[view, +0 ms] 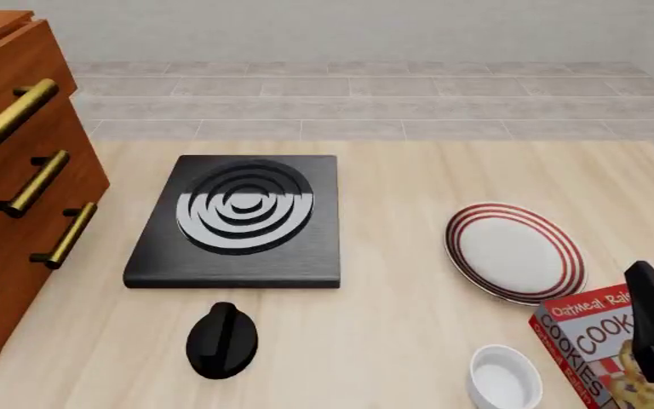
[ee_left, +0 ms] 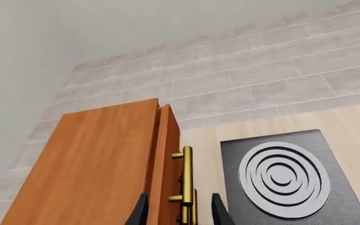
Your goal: Pick the akita bowl in the top layer of the wooden cabinet and place it on the plate.
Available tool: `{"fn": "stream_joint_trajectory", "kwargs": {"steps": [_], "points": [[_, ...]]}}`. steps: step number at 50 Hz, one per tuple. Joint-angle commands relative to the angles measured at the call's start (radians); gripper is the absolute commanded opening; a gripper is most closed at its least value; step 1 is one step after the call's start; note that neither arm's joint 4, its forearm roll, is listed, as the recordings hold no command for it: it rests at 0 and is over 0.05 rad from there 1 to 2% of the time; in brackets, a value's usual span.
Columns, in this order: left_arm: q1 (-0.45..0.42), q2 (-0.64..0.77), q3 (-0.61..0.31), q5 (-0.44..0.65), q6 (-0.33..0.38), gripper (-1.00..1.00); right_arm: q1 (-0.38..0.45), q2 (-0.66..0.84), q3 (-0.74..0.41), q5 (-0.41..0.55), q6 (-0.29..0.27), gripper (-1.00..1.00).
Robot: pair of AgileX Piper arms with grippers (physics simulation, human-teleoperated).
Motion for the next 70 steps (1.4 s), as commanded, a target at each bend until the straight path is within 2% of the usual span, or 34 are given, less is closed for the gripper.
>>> {"fn": "stream_joint_trajectory", "kwargs": {"steps": [1, 5, 10, 15, 18, 30, 33, 35, 37, 42, 43, 46, 47, 51, 61, 62, 65, 70], "points": [[0.027, 0.053, -0.06, 0.043, 0.037, 1.0, -0.001, 0.003, 0.0, -0.003, 0.005, 1.0], [0.021, 0.081, -0.074, 0.071, 0.021, 1.0, -0.001, 0.005, -0.001, -0.005, 0.005, 1.0], [0.042, 0.095, -0.089, 0.09, 0.061, 1.0, -0.003, 0.0, -0.003, 0.001, 0.006, 1.0], [0.043, 0.111, -0.118, 0.128, 0.066, 1.0, -0.002, 0.0, -0.003, 0.003, 0.006, 1.0], [0.033, 0.127, -0.132, 0.155, 0.046, 1.0, 0.001, -0.002, -0.004, 0.005, 0.004, 1.0], [0.039, 0.139, -0.136, 0.204, 0.099, 1.0, -0.002, -0.005, -0.003, 0.007, 0.006, 1.0], [0.035, 0.147, -0.14, 0.221, 0.087, 1.0, -0.002, -0.005, -0.004, 0.007, 0.006, 1.0], [0.014, 0.165, -0.151, 0.248, 0.031, 1.0, -0.002, -0.005, -0.004, 0.007, 0.007, 1.0], [0.025, 0.155, -0.13, 0.243, 0.065, 1.0, -0.001, -0.005, -0.003, 0.008, 0.004, 1.0], [0.037, 0.158, -0.126, 0.265, 0.08, 1.0, -0.001, -0.005, -0.004, 0.008, 0.004, 1.0], [0.054, 0.157, -0.126, 0.265, 0.106, 1.0, 0.0, -0.005, -0.004, 0.008, 0.004, 1.0], [0.039, 0.17, -0.145, 0.293, 0.077, 1.0, 0.0, -0.005, -0.004, 0.008, 0.004, 1.0], [0.058, 0.167, -0.152, 0.294, 0.112, 1.0, 0.0, -0.005, -0.004, 0.008, 0.004, 1.0], [0.066, 0.186, -0.192, 0.316, 0.081, 1.0, 0.0, -0.005, -0.003, 0.008, 0.002, 1.0], [0.055, 0.205, -0.195, 0.346, 0.089, 1.0, -0.001, -0.005, -0.003, 0.008, 0.003, 1.0], [0.064, 0.205, -0.189, 0.347, 0.109, 1.0, -0.001, -0.005, -0.003, 0.008, 0.004, 1.0], [0.061, 0.219, -0.192, 0.369, 0.092, 1.0, -0.002, -0.005, -0.003, 0.008, 0.004, 1.0], [0.095, 0.214, -0.174, 0.366, 0.133, 1.0, -0.002, -0.005, -0.002, 0.008, 0.004, 1.0]]}}
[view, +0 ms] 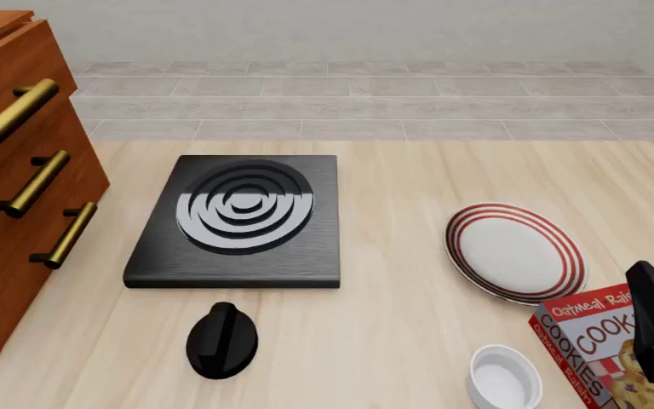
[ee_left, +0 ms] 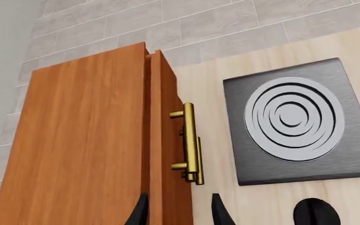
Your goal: Pick the akita bowl in the top layer of the wooden cabinet and place it on the plate.
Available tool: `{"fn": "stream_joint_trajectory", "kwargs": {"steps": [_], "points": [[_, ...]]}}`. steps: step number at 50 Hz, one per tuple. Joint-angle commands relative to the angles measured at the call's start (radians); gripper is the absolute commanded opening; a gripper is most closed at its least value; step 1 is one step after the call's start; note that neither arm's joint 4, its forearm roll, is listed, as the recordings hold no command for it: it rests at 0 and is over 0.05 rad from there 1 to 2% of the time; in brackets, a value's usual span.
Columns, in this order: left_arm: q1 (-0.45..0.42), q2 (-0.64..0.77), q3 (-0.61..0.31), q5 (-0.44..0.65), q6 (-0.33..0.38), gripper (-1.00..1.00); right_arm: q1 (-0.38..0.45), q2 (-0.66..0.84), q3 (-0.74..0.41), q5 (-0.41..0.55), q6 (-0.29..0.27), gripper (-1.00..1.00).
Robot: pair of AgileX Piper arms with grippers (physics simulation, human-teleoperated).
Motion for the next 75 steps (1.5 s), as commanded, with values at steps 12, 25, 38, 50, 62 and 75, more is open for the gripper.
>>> {"fn": "stream_joint_trajectory", "kwargs": {"steps": [12, 25, 38, 50, 62, 75], "points": [[0.045, 0.019, 0.044, 0.027, 0.054, 1.0, -0.001, 0.0, 0.0, 0.0, 0.001, 1.0], [0.074, 0.023, 0.066, 0.019, 0.073, 1.0, 0.0, 0.0, 0.0, 0.001, 0.003, 1.0], [0.083, 0.019, 0.112, -0.002, 0.065, 1.0, 0.0, 0.0, -0.001, 0.001, 0.003, 1.0], [0.093, 0.02, 0.163, -0.03, 0.047, 1.0, 0.001, 0.0, 0.0, 0.001, 0.002, 1.0], [0.114, 0.02, 0.215, -0.066, 0.057, 1.0, 0.001, 0.0, 0.0, 0.001, 0.002, 1.0], [0.155, 0.026, 0.259, -0.105, 0.079, 1.0, 0.002, 0.0, 0.001, 0.001, 0.002, 1.0]]}}
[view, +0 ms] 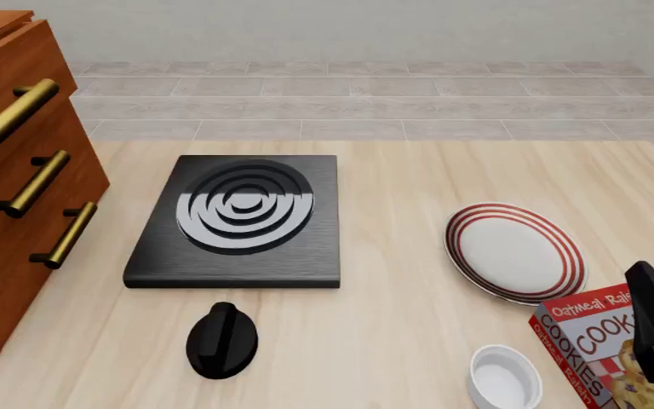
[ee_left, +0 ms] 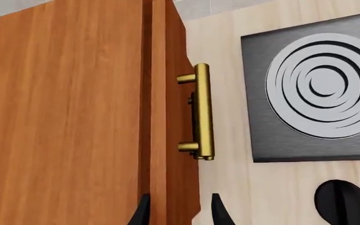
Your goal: Pick the akita bowl in the top layer of the wooden cabinet and place it on the plate.
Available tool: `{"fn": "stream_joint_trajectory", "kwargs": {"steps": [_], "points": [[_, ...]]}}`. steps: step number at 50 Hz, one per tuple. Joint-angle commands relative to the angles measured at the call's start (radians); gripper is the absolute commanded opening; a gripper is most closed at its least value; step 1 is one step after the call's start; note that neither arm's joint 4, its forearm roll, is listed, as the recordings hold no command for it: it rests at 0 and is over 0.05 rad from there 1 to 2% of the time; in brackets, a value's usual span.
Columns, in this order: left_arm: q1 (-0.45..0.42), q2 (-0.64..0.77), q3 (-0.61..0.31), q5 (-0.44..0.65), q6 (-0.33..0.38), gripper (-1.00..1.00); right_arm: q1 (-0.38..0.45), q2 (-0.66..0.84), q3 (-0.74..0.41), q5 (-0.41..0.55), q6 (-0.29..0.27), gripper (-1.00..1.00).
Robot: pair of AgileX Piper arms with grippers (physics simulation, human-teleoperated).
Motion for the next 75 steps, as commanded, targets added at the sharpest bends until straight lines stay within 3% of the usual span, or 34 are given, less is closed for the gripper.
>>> {"fn": "stream_joint_trajectory", "kwargs": {"steps": [1, 14, 25, 26, 28, 30, 75], "points": [[0.043, 0.013, 0.056, -0.037, 0.017, 1.0, 0.0, 0.0, 0.001, 0.0, 0.0, 1.0], [0.058, 0.017, 0.106, -0.068, 0.027, 1.0, 0.001, 0.0, 0.0, 0.001, 0.0, 1.0], [-0.014, 0.031, 0.117, -0.047, -0.064, 1.0, 0.0, 0.0, 0.0, 0.001, 0.0, 1.0], [-0.04, 0.036, 0.117, -0.036, -0.107, 1.0, 0.0, 0.0, 0.0, 0.001, 0.0, 1.0], [-0.033, 0.033, 0.123, -0.044, -0.09, 1.0, 0.0, 0.0, 0.0, 0.0, 0.001, 1.0], [-0.06, 0.038, 0.126, -0.034, -0.132, 1.0, -0.001, 0.0, 0.0, 0.0, 0.001, 1.0], [-0.214, 0.071, 0.129, -0.027, -0.239, 1.0, -0.005, 0.0, -0.001, 0.0, 0.006, 1.0]]}}
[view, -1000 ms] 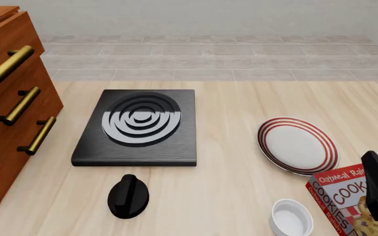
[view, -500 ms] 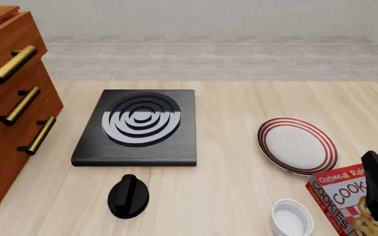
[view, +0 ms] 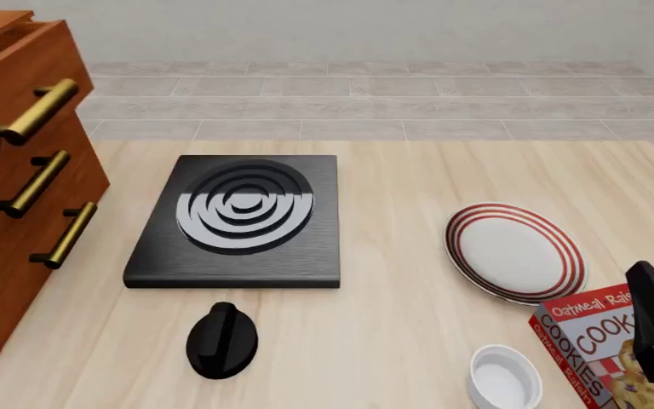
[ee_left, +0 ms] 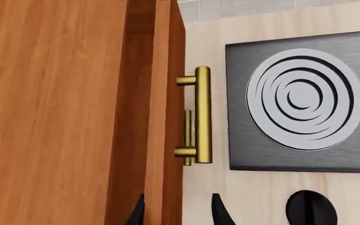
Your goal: Pick the akita bowl in the top layer of the wooden cabinet and place it on the plate.
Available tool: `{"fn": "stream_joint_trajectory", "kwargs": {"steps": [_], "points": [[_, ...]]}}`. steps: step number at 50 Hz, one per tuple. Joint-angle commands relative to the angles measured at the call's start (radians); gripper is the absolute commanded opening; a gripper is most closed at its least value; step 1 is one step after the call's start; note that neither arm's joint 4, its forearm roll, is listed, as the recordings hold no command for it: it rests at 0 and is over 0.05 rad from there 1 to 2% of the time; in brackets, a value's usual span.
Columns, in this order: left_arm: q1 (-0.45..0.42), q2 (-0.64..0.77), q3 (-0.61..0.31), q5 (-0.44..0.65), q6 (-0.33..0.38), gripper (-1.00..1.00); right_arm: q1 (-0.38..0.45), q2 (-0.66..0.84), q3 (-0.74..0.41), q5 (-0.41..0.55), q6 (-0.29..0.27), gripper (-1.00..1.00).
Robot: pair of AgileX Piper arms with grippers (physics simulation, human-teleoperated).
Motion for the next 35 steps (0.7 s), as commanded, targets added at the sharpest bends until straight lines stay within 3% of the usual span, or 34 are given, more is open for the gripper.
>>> {"fn": "stream_joint_trajectory", "kwargs": {"steps": [1, 35], "points": [[-0.078, 0.084, 0.063, 0.025, 0.0, 1.0, -0.002, 0.0, -0.001, 0.0, 0.003, 1.0], [-0.199, 0.103, 0.029, 0.042, -0.045, 1.0, -0.003, 0.001, -0.002, -0.002, 0.002, 1.0]]}}
